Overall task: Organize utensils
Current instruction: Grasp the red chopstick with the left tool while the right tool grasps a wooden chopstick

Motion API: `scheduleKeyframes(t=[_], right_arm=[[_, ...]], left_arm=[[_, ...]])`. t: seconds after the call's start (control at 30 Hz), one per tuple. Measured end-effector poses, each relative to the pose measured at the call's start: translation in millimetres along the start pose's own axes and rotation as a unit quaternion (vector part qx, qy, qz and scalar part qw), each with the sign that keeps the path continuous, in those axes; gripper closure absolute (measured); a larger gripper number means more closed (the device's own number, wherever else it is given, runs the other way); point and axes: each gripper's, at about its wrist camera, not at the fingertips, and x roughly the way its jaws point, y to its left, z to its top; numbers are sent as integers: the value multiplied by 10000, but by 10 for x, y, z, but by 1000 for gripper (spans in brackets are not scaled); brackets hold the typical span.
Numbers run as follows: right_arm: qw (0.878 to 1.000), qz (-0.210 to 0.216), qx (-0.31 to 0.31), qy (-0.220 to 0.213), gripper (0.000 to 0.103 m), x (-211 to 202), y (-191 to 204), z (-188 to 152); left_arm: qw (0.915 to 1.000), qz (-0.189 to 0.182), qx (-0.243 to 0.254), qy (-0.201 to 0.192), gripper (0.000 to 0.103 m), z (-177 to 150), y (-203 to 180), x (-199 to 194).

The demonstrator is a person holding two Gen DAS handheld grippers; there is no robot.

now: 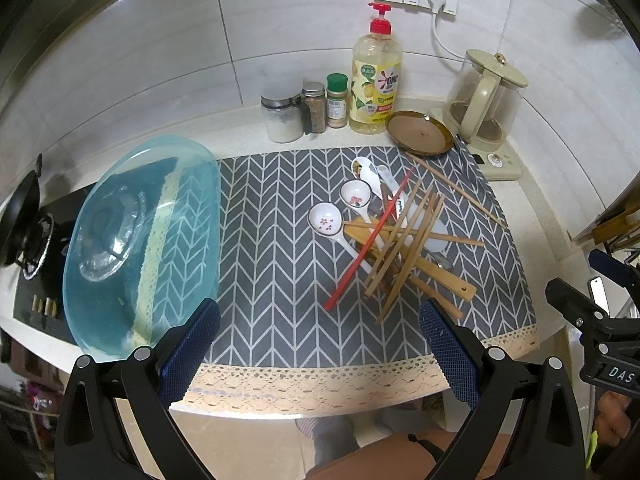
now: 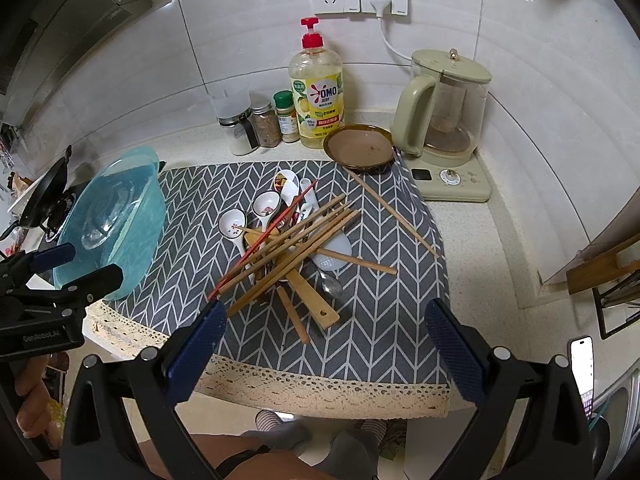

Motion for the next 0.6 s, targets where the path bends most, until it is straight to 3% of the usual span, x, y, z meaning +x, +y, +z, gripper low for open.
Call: scheduleKeyframes(t=[0.2, 0.33, 0.47, 0.53, 0.6], right_arm=[[9998, -134, 114, -53, 7, 11, 29, -4], [9980, -464, 133, -418, 7, -18, 26, -10], [9955, -433, 140, -837, 7, 37, -25, -62], [9942, -495, 149, -946, 7, 94, -78, -101], [9946, -263, 108, -998, 7, 155, -158, -135]], left_arm=[[9998, 82, 157, -5, 4, 7, 12, 44], [9994, -334, 120, 15, 4, 70, 110, 166], [9941, -1016, -11, -371, 4, 85, 175, 232], [9917, -1055, -124, -719, 4, 70, 151, 268], [9891, -1042, -116, -1036, 4, 58, 96, 305]])
